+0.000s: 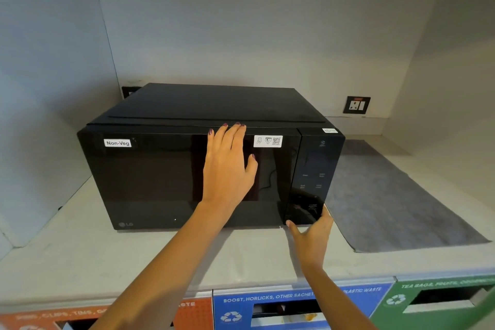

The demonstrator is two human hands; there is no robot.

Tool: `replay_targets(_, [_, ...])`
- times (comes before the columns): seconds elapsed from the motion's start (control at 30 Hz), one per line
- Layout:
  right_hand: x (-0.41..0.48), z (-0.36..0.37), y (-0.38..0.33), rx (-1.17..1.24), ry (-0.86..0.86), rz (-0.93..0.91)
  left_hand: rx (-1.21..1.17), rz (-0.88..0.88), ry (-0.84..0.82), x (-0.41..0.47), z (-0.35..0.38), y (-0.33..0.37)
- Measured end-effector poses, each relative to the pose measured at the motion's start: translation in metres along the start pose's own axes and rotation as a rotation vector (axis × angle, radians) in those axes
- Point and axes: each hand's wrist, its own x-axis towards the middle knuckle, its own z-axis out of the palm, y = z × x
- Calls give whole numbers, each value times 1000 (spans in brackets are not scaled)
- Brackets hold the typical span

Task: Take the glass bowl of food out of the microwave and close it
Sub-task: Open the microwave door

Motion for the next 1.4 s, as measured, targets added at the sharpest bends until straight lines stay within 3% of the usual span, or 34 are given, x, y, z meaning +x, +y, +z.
replay_targets(0.73, [5, 15, -1, 24, 122, 38, -182, -18, 111, -8, -3, 1])
replay_targets(1.07, [-1, -1, -14, 23, 32, 33, -218, 7, 81, -28, -26, 4])
replay_targets(1.27, [-17, -34, -53, 118, 165, -206, -274, -30, 161, -47, -51, 16])
replay_targets(1.4, [-31, -44, -94, 186, 28, -383, -304, -121, 181, -62, -80, 26])
